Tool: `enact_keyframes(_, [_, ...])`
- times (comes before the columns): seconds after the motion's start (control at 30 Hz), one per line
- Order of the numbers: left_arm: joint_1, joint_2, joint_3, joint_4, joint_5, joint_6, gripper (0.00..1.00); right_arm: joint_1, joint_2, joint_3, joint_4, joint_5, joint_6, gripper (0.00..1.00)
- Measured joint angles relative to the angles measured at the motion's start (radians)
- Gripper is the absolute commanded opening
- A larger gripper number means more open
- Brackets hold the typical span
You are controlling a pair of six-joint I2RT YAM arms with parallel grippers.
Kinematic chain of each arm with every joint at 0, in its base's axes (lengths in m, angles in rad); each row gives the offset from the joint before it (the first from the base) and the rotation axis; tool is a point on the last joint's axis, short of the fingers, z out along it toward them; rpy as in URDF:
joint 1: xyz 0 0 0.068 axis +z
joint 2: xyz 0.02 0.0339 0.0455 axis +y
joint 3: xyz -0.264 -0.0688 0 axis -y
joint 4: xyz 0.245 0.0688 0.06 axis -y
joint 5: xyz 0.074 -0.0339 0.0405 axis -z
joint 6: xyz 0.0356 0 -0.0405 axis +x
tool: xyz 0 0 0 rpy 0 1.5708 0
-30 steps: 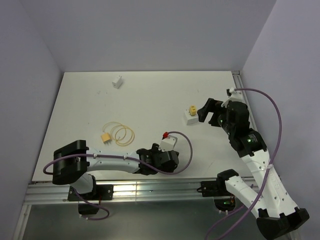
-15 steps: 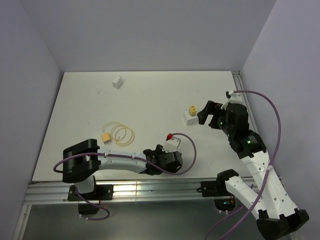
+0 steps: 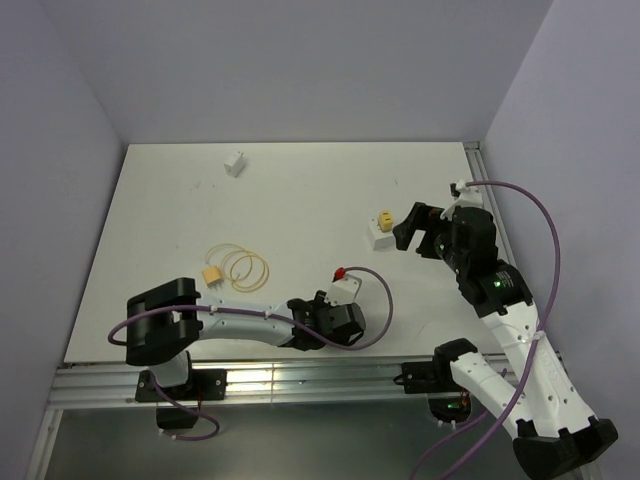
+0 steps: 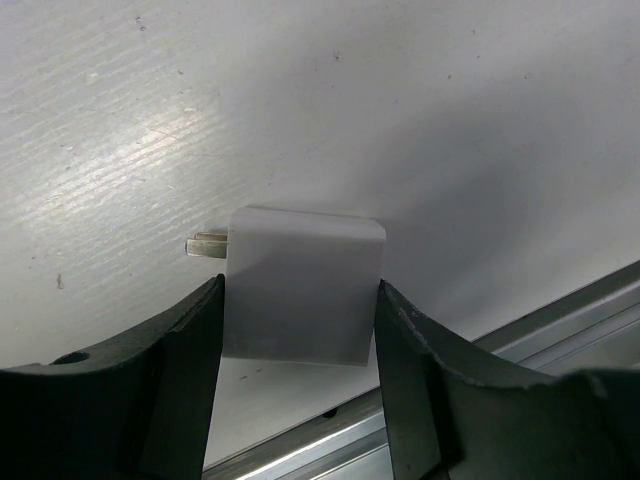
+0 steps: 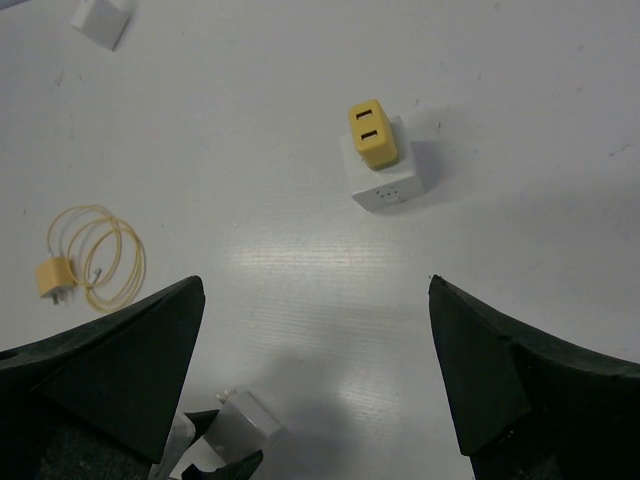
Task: Insert the plug
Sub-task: Pick up the plug from the center of the board.
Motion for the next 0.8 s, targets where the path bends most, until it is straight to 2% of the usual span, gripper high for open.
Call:
enact_keyframes(0.17, [0.043,-0.099,-0.013,-0.018,0.031,0.016,0.00,0.000,-0.006,-0.026,0.005,-0.061,0.012,1.00])
enact_keyframes(0.27, [0.164,-0.278,-0.060,0.020,0.136,0.022,0.00,0.000,-0.030,-0.078,0.017,-0.170,0.023,1.00])
enact_keyframes(0.43, [0.355,-0.481,-0.069,0.097,0.214,0.015,0.00,0.000,-0.075,-0.180,0.085,-0.347,0.061,0.97])
enact_keyframes(0.7, [0.402,-0.537,-0.098,0.150,0.273,-0.156,0.00,0.038,-0.282,-0.357,0.283,-0.510,0.172,0.84])
enact_keyframes(0.8, [0.406,-0.535,-0.101,0.146,0.265,-0.255,0.00,0.078,-0.286,-0.381,0.364,-0.515,0.200,0.82])
